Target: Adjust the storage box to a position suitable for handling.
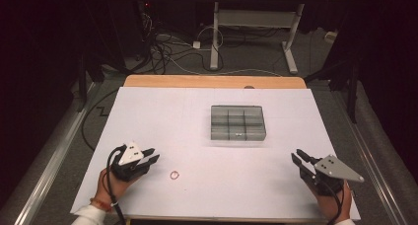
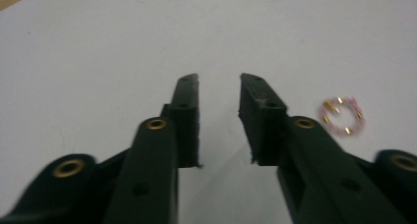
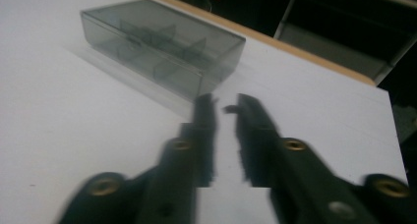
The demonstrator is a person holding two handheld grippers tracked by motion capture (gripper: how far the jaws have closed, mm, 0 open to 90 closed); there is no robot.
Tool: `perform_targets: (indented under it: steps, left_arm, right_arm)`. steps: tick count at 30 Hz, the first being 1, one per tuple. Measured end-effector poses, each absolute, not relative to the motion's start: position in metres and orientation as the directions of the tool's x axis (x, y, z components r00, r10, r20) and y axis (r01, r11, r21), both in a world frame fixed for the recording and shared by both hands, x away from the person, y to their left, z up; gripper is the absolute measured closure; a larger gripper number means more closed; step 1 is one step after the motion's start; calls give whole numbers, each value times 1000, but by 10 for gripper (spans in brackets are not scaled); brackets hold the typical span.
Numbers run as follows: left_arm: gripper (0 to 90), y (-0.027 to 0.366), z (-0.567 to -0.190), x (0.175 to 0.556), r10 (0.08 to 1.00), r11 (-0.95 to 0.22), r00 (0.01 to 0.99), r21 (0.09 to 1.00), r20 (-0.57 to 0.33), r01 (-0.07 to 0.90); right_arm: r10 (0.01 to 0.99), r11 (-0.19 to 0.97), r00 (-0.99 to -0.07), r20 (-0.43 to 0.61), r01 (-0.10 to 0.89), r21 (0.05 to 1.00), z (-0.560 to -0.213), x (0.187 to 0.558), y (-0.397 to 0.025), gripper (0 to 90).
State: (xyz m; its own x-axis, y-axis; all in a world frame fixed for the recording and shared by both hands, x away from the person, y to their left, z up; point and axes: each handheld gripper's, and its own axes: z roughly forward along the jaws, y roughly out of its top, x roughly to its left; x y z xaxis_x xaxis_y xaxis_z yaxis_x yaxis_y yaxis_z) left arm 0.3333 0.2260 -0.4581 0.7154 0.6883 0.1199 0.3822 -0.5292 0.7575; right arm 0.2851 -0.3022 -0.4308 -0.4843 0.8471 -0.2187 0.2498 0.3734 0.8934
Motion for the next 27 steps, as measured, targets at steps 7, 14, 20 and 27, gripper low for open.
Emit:
perform_targets:
  steps: [7,14,20,27]
  left_arm:
    - [880,184,-455,384,662,-511,748,760,50,401]
    - [881,119,-455,440,689,-437,723,765,-53,473]
    - [880,94,-464,464,747,-349,653,762,-126,546]
    - [879,77,-475,480,767,-388,634,715,-98,581]
  right_arm:
    - [862,379,-469,-192,346,858,-428,333,-311,900]
    - [866,402,-472,-167,457,794,-446,413,-296,900]
    - [862,414,-486,-148,503,759,-455,443,-282,900]
    - [864,393,-496,-89,552,736,-465,471,-267,900]
